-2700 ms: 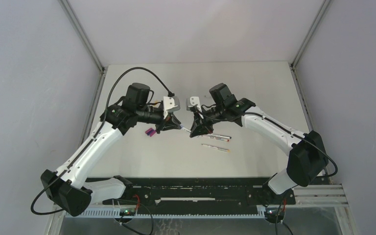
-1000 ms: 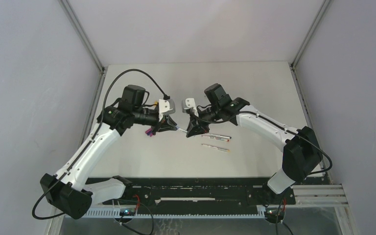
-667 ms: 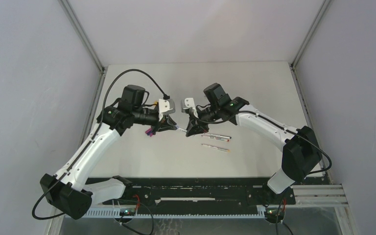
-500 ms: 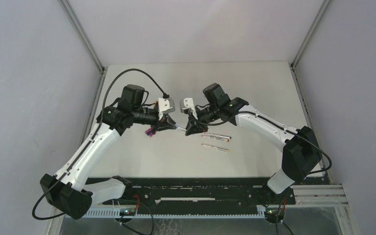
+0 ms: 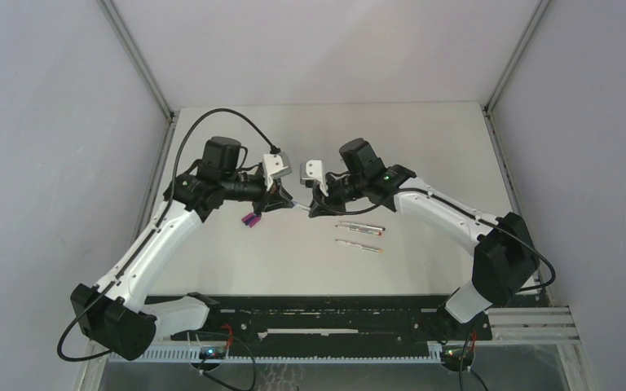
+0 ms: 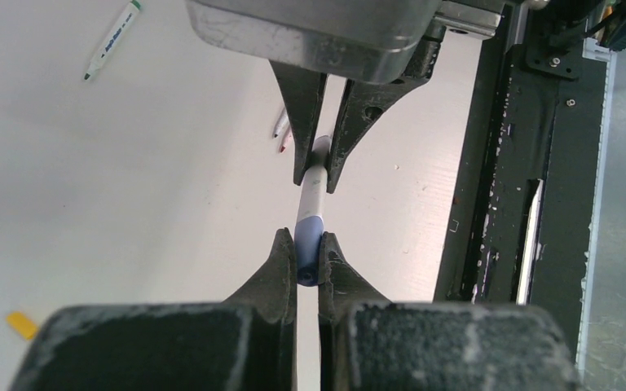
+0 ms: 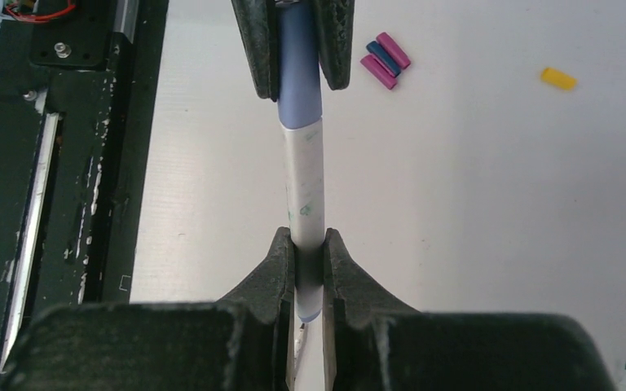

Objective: Open the pen caps
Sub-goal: Open the pen cap from the pen.

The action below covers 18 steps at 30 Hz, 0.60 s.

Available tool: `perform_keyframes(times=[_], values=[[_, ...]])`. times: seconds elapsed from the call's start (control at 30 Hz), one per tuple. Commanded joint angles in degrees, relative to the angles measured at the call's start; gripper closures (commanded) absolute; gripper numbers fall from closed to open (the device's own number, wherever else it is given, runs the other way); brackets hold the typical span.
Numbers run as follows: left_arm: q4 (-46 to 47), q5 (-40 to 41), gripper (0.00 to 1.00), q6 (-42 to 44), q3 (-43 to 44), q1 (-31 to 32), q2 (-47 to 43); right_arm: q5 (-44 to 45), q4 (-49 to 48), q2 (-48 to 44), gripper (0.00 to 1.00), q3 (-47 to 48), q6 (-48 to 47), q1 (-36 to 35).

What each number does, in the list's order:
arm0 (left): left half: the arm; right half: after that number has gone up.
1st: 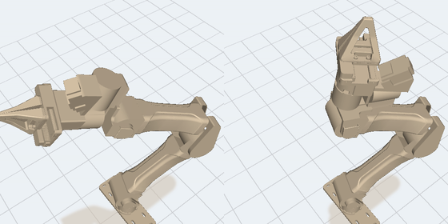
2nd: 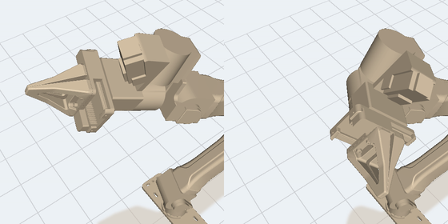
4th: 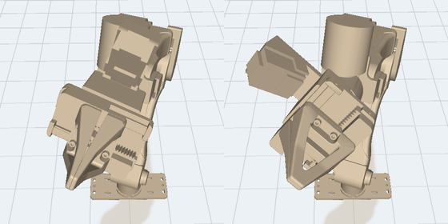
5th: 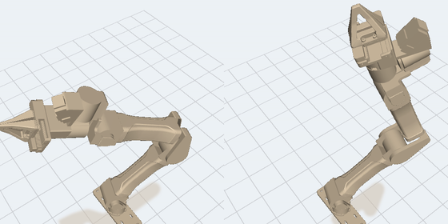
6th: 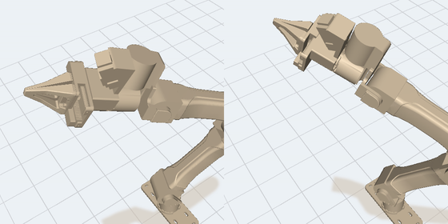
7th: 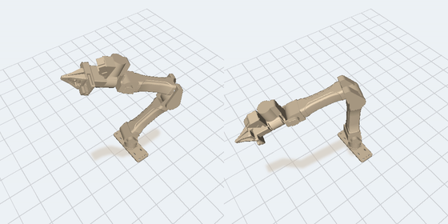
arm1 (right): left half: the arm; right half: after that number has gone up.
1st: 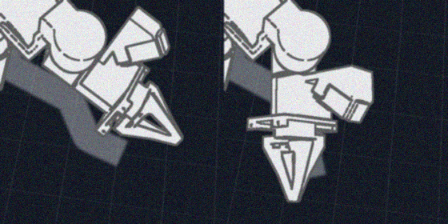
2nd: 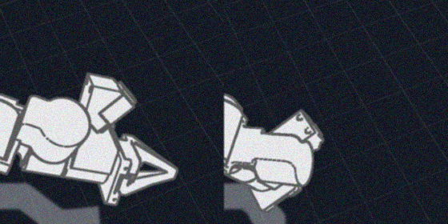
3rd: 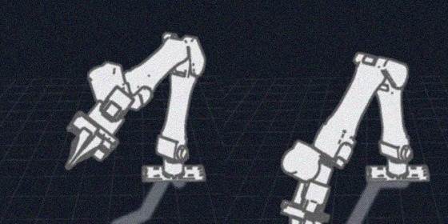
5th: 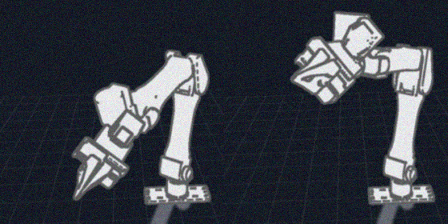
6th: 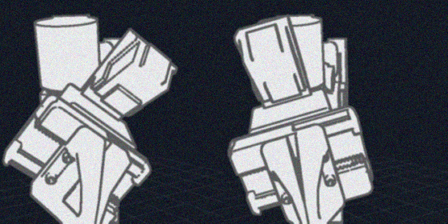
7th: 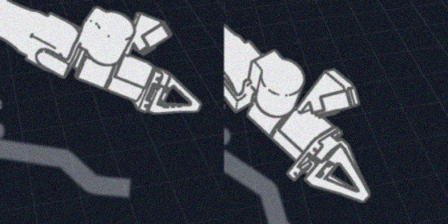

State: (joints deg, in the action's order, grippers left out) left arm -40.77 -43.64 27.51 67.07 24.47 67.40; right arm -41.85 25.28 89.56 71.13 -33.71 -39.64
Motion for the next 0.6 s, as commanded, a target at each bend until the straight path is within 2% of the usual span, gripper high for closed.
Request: perform_keyframes(times=[0.0, 0.17, 0.33, 0.57], values=[[2.0, -2.3, 1.00, -3.1, 1.2, -1.5, -2.6, 13.2, 5.3, 1.7, 1.00, -2.6, 2.8, 2.1], [0.4, -4.7, 1.00, 0.2, 0.6, -1.5, -3.9, 9.2, 7.3, 2.0, 1.00, -2.5, 0.8, 2.7], [-3.4, -8.3, 1.00, 5.5, 0.5, -1.6, -5.6, 1.2, 14.7, 5.3, 1.00, -0.8, -2.9, 4.8], [-6.0, -10.1, 1.00, 8.1, 0.9, -1.5, -6.5, -1.1, 18.2, 8.1, 1.00, 2.3, -3.6, 6.9]])
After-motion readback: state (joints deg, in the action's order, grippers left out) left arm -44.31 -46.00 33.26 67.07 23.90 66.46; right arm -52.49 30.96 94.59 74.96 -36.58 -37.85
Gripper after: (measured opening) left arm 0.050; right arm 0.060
